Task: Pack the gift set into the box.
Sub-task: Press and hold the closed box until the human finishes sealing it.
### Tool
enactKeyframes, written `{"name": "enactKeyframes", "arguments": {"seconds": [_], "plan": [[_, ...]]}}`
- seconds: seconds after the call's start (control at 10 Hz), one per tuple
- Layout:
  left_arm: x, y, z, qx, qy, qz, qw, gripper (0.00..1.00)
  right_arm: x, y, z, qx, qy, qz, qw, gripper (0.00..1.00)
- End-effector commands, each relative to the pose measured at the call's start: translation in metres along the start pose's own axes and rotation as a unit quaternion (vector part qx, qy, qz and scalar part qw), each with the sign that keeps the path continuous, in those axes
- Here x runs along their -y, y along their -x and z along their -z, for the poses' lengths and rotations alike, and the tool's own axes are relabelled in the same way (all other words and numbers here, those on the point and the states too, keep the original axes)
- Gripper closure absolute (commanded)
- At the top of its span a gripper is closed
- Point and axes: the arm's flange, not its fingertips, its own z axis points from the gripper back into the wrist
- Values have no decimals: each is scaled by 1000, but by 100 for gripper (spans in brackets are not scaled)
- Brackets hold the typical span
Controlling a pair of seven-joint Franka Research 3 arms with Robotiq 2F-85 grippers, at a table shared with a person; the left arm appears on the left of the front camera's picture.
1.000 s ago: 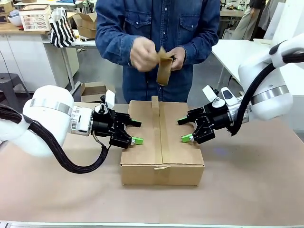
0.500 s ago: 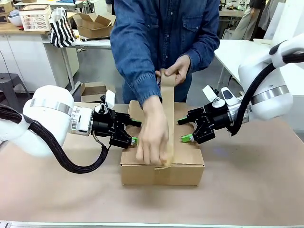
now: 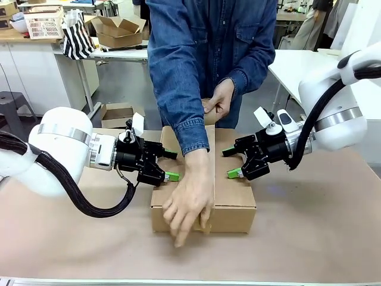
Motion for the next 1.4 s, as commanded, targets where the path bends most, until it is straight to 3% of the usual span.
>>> {"name": "enactKeyframes", "arguments": {"seconds": [0.0, 1.3], "plan": [[2, 2, 0, -4, 0, -1, 1000, 0, -2, 3, 1, 4, 3, 4, 1000, 0], [2, 2, 0, -4, 0, -1, 1000, 0, -2, 3, 1, 4, 3, 4, 1000, 0]]}}
